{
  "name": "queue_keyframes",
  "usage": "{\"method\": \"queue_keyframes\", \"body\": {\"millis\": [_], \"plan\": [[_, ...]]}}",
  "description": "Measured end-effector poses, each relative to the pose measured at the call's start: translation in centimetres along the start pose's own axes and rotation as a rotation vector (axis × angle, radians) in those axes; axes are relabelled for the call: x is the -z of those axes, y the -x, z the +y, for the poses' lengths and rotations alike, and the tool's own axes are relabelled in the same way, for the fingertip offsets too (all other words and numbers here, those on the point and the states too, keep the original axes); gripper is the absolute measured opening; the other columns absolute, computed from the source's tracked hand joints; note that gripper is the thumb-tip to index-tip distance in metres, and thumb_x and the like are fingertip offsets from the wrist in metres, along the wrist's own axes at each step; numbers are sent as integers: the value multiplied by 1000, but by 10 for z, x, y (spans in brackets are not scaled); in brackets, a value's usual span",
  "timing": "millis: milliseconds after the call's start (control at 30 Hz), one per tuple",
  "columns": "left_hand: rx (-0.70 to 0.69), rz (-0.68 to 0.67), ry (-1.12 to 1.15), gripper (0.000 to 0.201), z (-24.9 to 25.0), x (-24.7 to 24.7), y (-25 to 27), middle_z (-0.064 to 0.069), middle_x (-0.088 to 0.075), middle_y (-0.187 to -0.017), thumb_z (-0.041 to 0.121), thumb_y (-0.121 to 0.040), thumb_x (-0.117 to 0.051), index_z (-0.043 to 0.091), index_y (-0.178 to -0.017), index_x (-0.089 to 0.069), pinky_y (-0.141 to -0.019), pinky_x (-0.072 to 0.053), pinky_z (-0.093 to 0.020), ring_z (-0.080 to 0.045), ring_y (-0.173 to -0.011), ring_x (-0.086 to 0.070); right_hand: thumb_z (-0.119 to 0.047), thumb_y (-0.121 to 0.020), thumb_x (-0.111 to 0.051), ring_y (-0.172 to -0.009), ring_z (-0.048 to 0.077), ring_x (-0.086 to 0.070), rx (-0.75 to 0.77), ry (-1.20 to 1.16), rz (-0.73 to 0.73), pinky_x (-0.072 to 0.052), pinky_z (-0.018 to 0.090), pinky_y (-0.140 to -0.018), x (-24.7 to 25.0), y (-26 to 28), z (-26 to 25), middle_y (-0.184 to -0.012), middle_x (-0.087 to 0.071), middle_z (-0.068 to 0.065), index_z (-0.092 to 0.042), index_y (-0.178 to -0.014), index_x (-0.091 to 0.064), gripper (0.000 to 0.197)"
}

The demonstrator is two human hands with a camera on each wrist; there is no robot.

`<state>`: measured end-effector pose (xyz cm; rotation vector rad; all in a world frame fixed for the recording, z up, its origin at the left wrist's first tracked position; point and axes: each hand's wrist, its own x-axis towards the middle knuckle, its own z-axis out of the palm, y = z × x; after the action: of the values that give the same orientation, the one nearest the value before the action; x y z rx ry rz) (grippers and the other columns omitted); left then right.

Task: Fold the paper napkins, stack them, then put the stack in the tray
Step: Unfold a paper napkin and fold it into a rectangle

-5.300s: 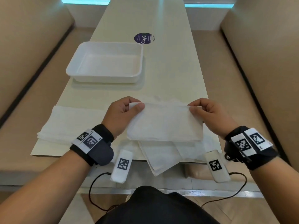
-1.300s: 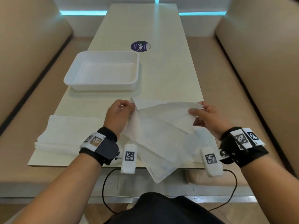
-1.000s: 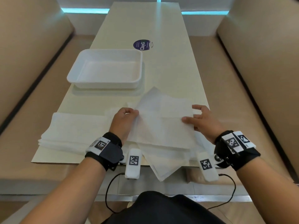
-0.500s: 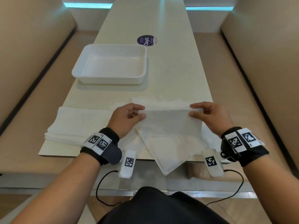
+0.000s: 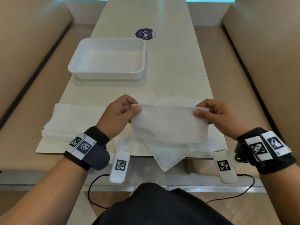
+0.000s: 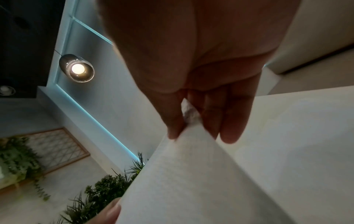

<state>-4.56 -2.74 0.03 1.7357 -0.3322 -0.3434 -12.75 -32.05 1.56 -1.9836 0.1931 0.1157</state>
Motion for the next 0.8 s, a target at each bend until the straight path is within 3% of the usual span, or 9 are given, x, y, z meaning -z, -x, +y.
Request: {"method": "queue_keyframes", "body": {"millis": [67,167,233,300,400,500,633,700,800], "plan": [[28,41,-46,6,-7,-6,-3,-4,-62,-67,15,-95,-59,15,-89,-56,-52,-47,-21,-10,-60,-58,-21,-89,-65,-72,16,-68,-40,38,32,-56,30,-64,-2,-6,6,-81,-71,7,-9,-90,-65,12],[86,59,-174,4,-29,-16,-10,-2,-54,-65,23,-94,-61,20,-96,-58,-59,-45,-30,-16,-64,-52,-26,-89,-64,-78,26,-68,-150,193,19,-58,42,-74,-8,-15,22,-85,-71,8,-14,-89,-64,13],[143,55,-280,12,-44,-22,-12,4,-46,-61,25,-93,-61,20,-103,-58,-63,-40,-25,-13,-59,-46,-31,-88,-65,-77,24,-66,-214,364,10,-55,39,-74,-13,-19,27,-87,-68,4,-16,-94,-64,16],[168,58,-383,19,-51,-27,-13,6,-46,-64,26,-92,-62,18,-109,-56,-61,-37,-21,-10,-59,-45,-33,-87,-66,-88,20,-60,-250,544,47,-49,33,-77,-20,-19,28,-101,-63,1,-17,-108,-61,27],[166,85,-411,24,-54,-32,-14,4,-51,-74,30,-89,-67,21,-108,-56,-65,-41,-19,-10,-66,-49,-33,-89,-62,-114,21,-49,-98,703,108,-44,37,-94,-37,-16,20,-127,-52,1,-22,-126,-52,40],[178,104,-412,25,-55,-34,-15,4,-53,-79,32,-86,-69,20,-105,-57,-67,-42,-18,-10,-68,-49,-30,-96,-49,-135,21,-34,87,791,-70,-30,38,-109,-65,-16,7,-149,-39,-2,-25,-141,-42,46],[164,101,-520,22,-53,-37,-18,5,-53,-76,26,-86,-70,18,-102,-58,-62,-39,-15,-8,-67,-49,-34,-101,-33,-148,22,2,112,979,-429,-7,39,-118,-97,-18,8,-161,0,-3,-23,-153,-7,59],[174,92,-543,21,-53,-38,-20,4,-53,-76,25,-85,-70,17,-102,-58,-61,-38,-14,-8,-66,-50,-39,-101,-29,-147,21,12,69,1001,-483,0,41,-118,-100,-14,15,-160,11,-5,-23,-153,4,63],[192,93,-527,22,-53,-36,-22,5,-52,-76,24,-86,-70,18,-103,-58,-59,-36,-12,-7,-66,-49,-50,-99,-27,-146,20,16,24,993,-443,3,43,-119,-90,-8,25,-159,16,-6,-24,-152,9,69]]}}
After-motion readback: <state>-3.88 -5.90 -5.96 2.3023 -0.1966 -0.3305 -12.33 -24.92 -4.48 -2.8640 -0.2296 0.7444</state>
